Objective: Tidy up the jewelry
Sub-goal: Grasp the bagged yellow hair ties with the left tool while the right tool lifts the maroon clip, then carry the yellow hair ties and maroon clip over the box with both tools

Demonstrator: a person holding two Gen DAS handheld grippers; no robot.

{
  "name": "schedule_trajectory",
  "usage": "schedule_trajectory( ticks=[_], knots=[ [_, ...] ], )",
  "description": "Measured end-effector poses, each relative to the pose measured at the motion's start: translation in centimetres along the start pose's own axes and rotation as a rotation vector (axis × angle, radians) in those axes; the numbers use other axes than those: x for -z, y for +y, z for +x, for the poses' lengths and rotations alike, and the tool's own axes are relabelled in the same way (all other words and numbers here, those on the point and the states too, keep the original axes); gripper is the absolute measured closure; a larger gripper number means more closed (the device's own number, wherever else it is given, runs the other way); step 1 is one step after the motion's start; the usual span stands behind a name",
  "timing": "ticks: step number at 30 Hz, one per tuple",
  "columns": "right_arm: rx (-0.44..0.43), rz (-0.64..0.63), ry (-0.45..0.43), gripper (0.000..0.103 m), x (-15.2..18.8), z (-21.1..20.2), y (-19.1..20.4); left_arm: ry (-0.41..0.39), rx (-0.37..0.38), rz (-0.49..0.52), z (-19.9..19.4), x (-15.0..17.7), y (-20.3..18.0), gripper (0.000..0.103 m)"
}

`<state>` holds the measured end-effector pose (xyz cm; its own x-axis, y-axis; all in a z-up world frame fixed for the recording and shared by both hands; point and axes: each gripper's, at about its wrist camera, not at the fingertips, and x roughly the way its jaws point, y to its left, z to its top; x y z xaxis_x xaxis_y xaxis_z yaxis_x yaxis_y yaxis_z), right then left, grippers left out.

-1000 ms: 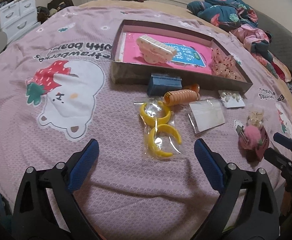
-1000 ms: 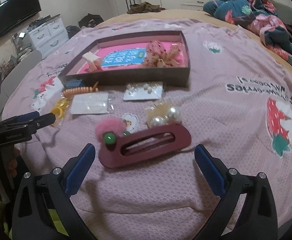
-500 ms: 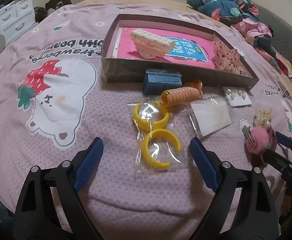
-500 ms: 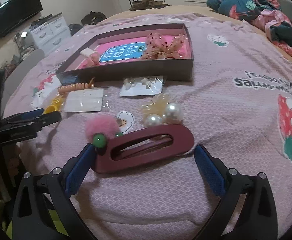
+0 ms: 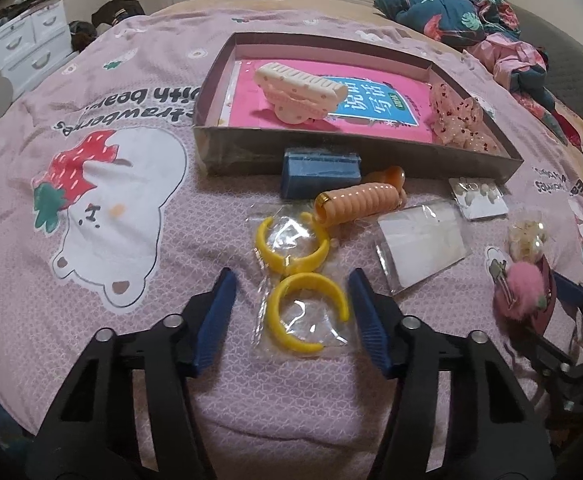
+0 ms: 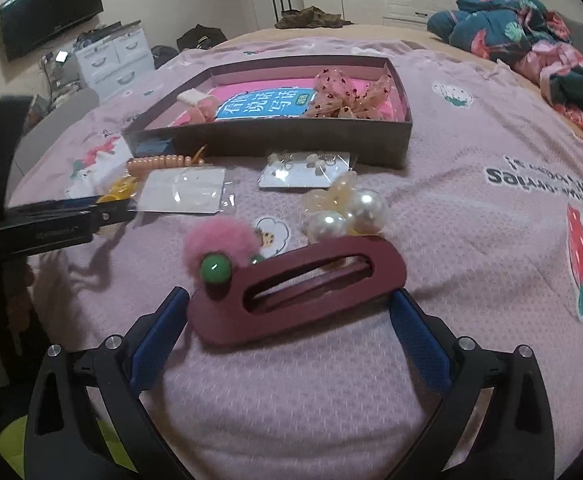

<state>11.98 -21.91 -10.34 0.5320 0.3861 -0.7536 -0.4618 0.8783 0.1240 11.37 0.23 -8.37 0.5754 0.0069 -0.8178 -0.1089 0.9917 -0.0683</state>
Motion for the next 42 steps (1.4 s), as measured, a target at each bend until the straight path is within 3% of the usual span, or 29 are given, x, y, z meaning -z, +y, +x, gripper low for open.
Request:
schedule_trajectory(
  ticks=[2,4,8,11,22,27,29,37,42],
  knots=[
    [0.014,-0.031,-0.009,0.004,-0.1,0.3,0.1,-0.001,0.008,0.002,-0.1,0.0,-0.1,0.069],
    [0.019,-0.044,-0.02,0.011,0.1,0.2,0.0,-0.004,0.01,0.004,-0.1,0.0,-0.2,0.069],
    [0.021,-0.064,-0.045,0.046,0.2,-0.5,-0.6,-0.006,0.027,-0.007,-0.4,0.1,0.2,0.071],
    [0.01,-0.031,-0.051,0.067,0.1,-1.0,-1.7,-0.014,0.042,-0.012,-0.8,0.2,0.2,0.073],
    [0.07,0.062,-0.091,0.073,0.5,-3.2,-5.5,-0.037,0.068,-0.063,-2.1,0.7,1.7,0.073],
    [0.098,0.038,-0.134,0.077,0.2,-4.4,-5.4,-0.055,0.076,-0.069,-2.8,0.5,1.7,0.073],
    [0.097,0.038,-0.138,0.083,0.0,-4.5,-5.3,-0.057,0.077,-0.069,-3.0,0.4,1.8,0.073],
    [0.09,0.028,-0.14,0.084,-0.5,-4.4,-4.7,-0.064,0.085,-0.081,-3.3,0.5,2.2,0.073],
    [0.119,0.002,-0.194,0.088,-1.2,-5.3,-3.8,-0.076,0.095,-0.086,-3.7,0.3,2.4,0.073]
  ],
)
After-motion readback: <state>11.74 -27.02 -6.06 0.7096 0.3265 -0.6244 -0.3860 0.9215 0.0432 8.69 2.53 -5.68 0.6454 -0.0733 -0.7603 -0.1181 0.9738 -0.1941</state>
